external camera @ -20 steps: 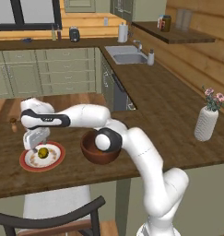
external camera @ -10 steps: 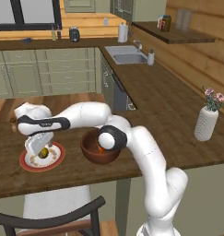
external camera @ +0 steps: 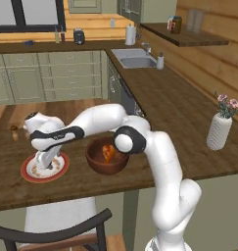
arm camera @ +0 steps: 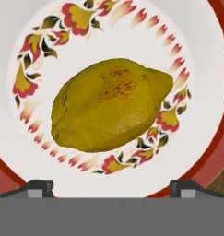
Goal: Pick the chicken drumstick and lemon from their plates and place them in the bowl. Then put the bowl in the fridge.
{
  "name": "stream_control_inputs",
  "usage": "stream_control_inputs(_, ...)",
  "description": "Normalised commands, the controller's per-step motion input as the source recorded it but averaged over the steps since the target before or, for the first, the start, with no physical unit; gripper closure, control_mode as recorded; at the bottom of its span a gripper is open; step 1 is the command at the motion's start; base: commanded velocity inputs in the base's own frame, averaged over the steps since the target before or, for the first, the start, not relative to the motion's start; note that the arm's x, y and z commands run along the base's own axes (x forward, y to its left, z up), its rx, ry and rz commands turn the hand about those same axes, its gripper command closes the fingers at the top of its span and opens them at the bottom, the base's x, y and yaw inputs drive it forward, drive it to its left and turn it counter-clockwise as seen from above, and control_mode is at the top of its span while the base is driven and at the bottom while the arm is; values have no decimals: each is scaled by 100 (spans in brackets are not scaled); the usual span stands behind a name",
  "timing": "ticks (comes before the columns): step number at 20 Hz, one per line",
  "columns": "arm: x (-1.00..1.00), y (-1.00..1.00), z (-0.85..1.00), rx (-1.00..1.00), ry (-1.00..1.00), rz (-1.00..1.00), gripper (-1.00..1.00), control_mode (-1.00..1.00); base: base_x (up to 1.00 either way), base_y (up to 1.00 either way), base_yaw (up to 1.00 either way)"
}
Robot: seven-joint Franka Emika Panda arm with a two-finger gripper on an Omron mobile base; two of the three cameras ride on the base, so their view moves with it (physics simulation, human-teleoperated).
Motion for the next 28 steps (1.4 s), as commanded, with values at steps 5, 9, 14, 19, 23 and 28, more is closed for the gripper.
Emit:
stream_control_inputs(5, 49, 41, 1, 5, 3, 0, -100, -100, 0, 0, 0)
stream_control_inputs(9, 7, 43, 2, 0, 1, -3, -100, -100, 0, 0, 0)
stream_control_inputs(14, 2, 20, -1, 0, 1, 0, -100, -100, 0, 0, 0)
stream_control_inputs(19, 4, 14, -4, 0, 3, 0, -100, -100, 0, 0, 0)
stream_control_inputs(23, -2, 15, -17, 0, 6, 0, -100, -100, 0, 0, 0)
stream_control_inputs(28, -9, 9, -13, 0, 0, -4, -100, -100, 0, 0, 0)
